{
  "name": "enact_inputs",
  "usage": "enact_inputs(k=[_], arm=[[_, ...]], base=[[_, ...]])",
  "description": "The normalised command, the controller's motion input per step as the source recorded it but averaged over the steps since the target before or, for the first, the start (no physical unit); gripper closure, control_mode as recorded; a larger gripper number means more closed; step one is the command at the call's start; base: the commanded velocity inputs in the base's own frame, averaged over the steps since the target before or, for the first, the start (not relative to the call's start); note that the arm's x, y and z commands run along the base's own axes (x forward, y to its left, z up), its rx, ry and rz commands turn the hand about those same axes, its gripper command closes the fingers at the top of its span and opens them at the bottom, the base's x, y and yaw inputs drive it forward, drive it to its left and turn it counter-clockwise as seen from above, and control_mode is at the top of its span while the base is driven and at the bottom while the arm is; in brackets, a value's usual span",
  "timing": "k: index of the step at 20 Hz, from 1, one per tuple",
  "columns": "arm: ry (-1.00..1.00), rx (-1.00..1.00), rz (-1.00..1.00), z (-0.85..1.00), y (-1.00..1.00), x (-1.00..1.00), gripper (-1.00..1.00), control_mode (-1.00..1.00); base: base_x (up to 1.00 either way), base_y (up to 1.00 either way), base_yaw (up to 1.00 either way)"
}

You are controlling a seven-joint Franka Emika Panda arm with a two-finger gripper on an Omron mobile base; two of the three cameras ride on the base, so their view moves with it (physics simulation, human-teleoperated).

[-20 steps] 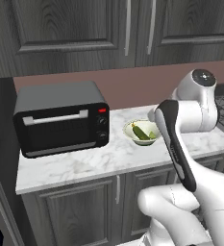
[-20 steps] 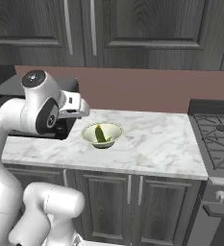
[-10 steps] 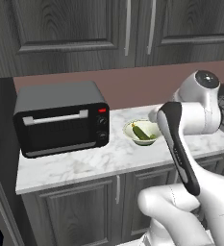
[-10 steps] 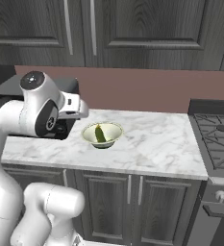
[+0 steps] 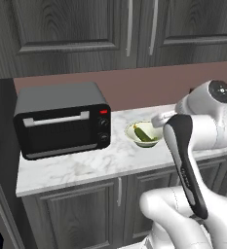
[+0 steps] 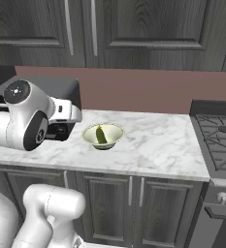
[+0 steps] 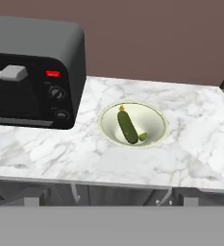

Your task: Take the kiwi, cucumber, and lemon wedge from the freezer and place them in the bowl on the counter.

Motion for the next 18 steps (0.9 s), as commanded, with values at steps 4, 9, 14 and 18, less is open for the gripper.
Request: enact_inputs(k=[4,9,14,18], arm=[[0.14,0.0,0.02,0.04,0.0,-0.02,-1.0,-1.0],[0.0,0.0,0.01,0.0,0.0,-0.03,-1.0,-1.0],[0.0,0.0,0.0,0.0,0.0,0.0,-1.0,1.0],[0.0,0.0,0.0,0.0,0.0,0.0,-1.0,1.0]], base=[[0.0,0.0,0.0],[0.0,0.0,0.0],[-0.12,0.01,0.01],[-0.9,0.02,0.13]])
